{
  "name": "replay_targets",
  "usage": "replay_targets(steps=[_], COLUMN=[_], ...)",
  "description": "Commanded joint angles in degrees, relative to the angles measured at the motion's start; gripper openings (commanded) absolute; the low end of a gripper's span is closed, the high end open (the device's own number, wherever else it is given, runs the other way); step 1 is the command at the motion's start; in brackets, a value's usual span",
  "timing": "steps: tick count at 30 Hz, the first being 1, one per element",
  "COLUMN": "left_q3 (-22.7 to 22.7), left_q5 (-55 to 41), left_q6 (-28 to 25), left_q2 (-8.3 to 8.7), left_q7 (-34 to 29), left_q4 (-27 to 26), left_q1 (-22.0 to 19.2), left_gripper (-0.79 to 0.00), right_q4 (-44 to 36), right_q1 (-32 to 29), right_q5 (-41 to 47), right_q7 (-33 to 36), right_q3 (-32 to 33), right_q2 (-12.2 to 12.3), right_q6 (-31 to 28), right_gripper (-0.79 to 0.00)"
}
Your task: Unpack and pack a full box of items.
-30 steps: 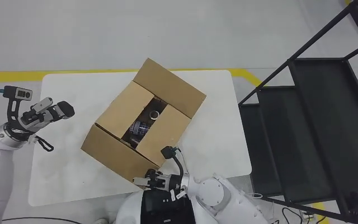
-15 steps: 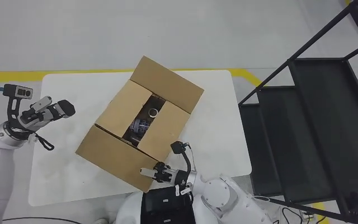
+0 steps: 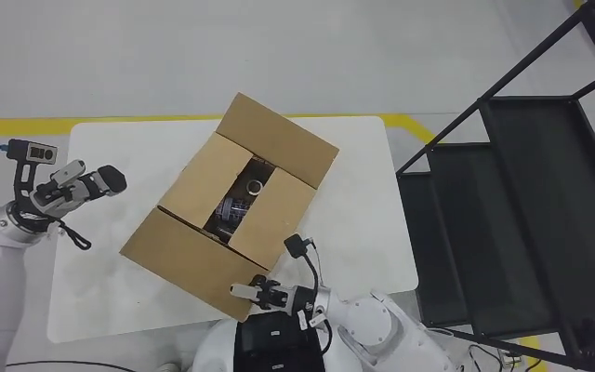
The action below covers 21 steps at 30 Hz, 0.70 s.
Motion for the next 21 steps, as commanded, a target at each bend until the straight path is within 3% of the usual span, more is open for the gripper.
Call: replay_targets(steps=[1,11,21], left_q3=[0.06,-0.72,0.16], left_q5=[-0.03,-0.26,-0.35], left_q6=[-0.04,0.27,0.67], left_q2=[-0.04,-0.04,-0.32], left_q7=[-0.11,-0.92,-0.73], left_q4=[0.14,2.03,2.07], left_q1=[0.18,-0.06,-0.86], left_gripper=[0.000,0.000,0.000], right_q4=[2.31,8.64,4.93], right_q1=[1.55,6.28,3.66], right_q5=[0.51,-3.57,-2.05], right_q7=[-0.37,-4.87,-8.43], right_q3=[-1.68,-7.56,-1.35], right_q2=[-0.35,-1.62,-0.51], right_q6=[0.74,5.76,8.40], right_gripper=[0.000,0.000,0.000])
